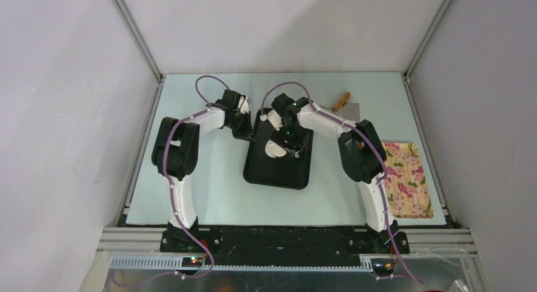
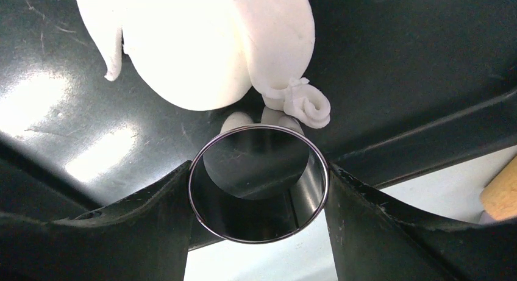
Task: Roll out the dumpling wrappers from the dough
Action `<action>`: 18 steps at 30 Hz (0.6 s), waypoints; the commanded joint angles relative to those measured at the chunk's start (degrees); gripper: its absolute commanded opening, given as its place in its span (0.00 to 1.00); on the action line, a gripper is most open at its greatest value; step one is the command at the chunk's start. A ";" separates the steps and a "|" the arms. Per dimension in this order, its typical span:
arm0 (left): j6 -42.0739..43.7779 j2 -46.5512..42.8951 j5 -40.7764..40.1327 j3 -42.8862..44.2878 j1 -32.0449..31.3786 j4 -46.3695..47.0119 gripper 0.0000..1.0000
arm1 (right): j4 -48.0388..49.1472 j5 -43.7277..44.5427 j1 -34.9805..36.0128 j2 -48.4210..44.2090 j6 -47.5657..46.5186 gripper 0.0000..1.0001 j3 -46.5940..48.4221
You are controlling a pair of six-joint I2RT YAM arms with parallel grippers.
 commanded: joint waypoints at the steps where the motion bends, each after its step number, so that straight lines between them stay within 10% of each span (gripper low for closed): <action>1: 0.25 2.34 -1.89 0.59 -0.88 0.11 0.00 | 4.96 -0.79 -0.43 -1.77 -2.85 0.00 2.60; 18: 0.26 2.42 -2.14 0.31 -1.21 0.09 0.00 | 5.62 -5.34 -1.83 2.27 -4.02 0.00 14.06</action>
